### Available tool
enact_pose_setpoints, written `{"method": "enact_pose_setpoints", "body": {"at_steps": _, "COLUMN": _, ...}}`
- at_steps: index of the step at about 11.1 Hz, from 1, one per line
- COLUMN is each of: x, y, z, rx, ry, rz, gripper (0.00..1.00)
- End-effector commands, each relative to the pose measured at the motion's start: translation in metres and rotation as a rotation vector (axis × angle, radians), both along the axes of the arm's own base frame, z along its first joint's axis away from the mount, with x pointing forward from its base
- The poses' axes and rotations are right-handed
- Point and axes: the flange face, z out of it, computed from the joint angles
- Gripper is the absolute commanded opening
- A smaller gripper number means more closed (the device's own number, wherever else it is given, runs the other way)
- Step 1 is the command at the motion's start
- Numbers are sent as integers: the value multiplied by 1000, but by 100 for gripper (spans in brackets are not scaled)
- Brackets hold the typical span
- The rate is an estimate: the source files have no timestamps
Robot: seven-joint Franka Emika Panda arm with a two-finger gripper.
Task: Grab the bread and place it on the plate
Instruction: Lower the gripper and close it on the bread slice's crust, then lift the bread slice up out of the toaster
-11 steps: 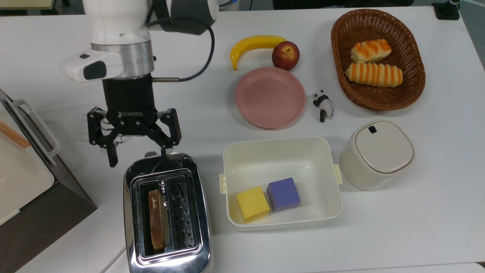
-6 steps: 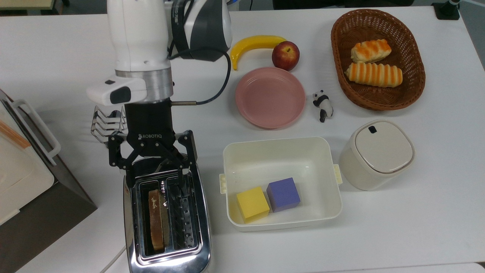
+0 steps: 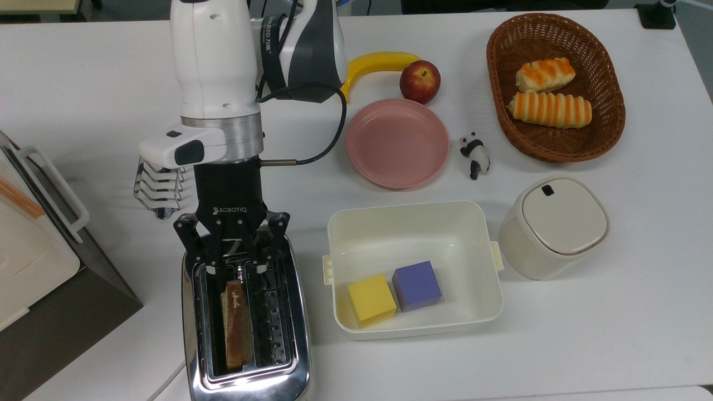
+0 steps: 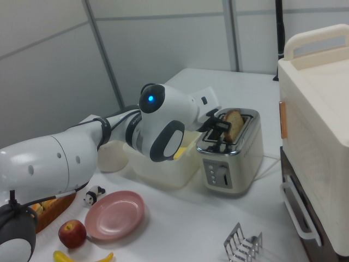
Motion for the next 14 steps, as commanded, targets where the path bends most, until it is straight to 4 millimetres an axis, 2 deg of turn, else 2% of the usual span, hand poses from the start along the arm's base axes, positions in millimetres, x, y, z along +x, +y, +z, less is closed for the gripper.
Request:
{"method": "enact_pose_setpoints", "body": {"at_steps": 1, "x": -1, "y": 5, "z": 14, "rx": 15, "ry": -42, "rz": -9, "gripper": 0}}
{"method": "enact_pose_setpoints", "body": {"at_steps": 3, "x": -1, "y": 2, "z": 20, "rx": 15, "ry": -52, "rz": -14, "gripper": 0}}
{"method": "enact_pose_setpoints", "body": {"at_steps": 5, "x": 0, "y": -1, "z": 36, "rx": 21, "ry": -81, "rz": -25, "gripper": 0}}
{"method": "enact_pose_setpoints", "body": {"at_steps": 7, "x": -5, "y": -7, "z": 64, "rx": 61, "ry": -118, "rz": -68, "gripper": 0}}
{"method": "enact_pose_setpoints", "body": {"at_steps": 9, "x": -17, "y": -17, "z": 103, "rx": 127, "ry": -163, "rz": -139, "gripper": 0}}
{"method": "enact_pose_setpoints", "body": {"at_steps": 11, "x": -30, "y": -14, "z": 137, "rx": 156, "ry": -197, "rz": -156, "gripper": 0}}
{"method": "enact_pose_setpoints", "body": {"at_steps": 14, "x": -48, "y": -10, "z": 163, "rx": 231, "ry": -94, "rz": -185, "gripper": 0}}
